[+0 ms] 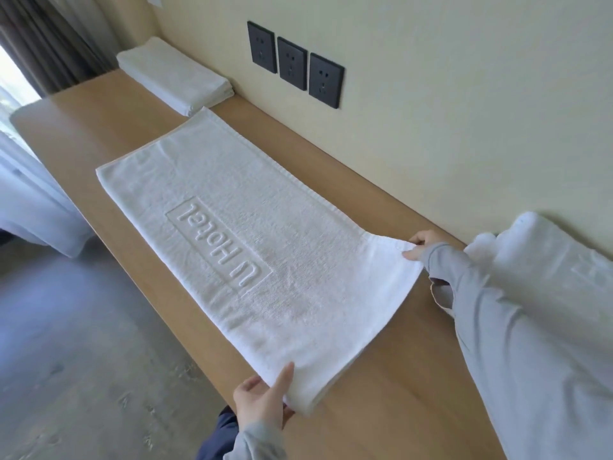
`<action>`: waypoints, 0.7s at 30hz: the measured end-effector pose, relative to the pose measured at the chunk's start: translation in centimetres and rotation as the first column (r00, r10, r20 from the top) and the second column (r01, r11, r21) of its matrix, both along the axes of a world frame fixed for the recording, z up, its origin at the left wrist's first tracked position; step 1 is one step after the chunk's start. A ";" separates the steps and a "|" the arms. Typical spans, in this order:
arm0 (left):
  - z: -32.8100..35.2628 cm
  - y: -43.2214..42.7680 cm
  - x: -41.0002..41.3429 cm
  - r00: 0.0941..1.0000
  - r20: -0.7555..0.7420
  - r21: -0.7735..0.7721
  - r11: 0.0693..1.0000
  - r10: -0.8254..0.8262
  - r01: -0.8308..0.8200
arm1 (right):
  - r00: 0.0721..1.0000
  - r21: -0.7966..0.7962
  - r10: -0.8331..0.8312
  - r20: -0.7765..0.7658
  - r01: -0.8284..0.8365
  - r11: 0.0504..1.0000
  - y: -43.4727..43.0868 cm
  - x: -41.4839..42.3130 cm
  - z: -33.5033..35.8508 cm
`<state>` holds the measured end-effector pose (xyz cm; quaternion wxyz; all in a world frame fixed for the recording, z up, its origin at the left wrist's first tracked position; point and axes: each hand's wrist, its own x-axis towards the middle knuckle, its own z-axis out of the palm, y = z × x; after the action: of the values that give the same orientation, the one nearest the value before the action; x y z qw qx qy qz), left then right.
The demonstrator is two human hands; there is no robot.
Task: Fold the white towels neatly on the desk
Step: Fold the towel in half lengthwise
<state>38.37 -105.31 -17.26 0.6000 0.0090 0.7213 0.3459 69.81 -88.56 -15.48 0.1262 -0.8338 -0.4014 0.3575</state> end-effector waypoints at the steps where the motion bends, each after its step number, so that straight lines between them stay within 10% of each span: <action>1: 1.0 0.6 -0.4 0.999 -0.039 0.042 0.999 0.034 -0.032 | 0.999 0.104 -0.011 -0.051 0.016 0.994 0.1 -0.2 0.8; 5: 4.9 2.8 -2.1 0.992 -0.121 0.323 0.944 -0.035 0.072 | 0.965 0.393 0.035 -0.261 0.073 0.917 1.4 -1.8 4.4; 13: 9.0 10.3 -9.9 0.949 -0.049 0.661 0.702 -0.311 0.264 | 0.681 0.432 0.049 -0.731 0.406 0.805 9.1 -8.6 8.5; 21: 8.0 18.7 -19.5 0.857 -0.454 0.581 0.647 -0.246 0.493 | 0.999 0.610 0.005 -0.031 0.015 0.792 18.1 -17.8 10.0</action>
<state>18.85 -86.64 -9.21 0.4811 0.4353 0.6167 0.4458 52.00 -70.48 -5.52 0.3955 -0.7438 -0.4912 0.2216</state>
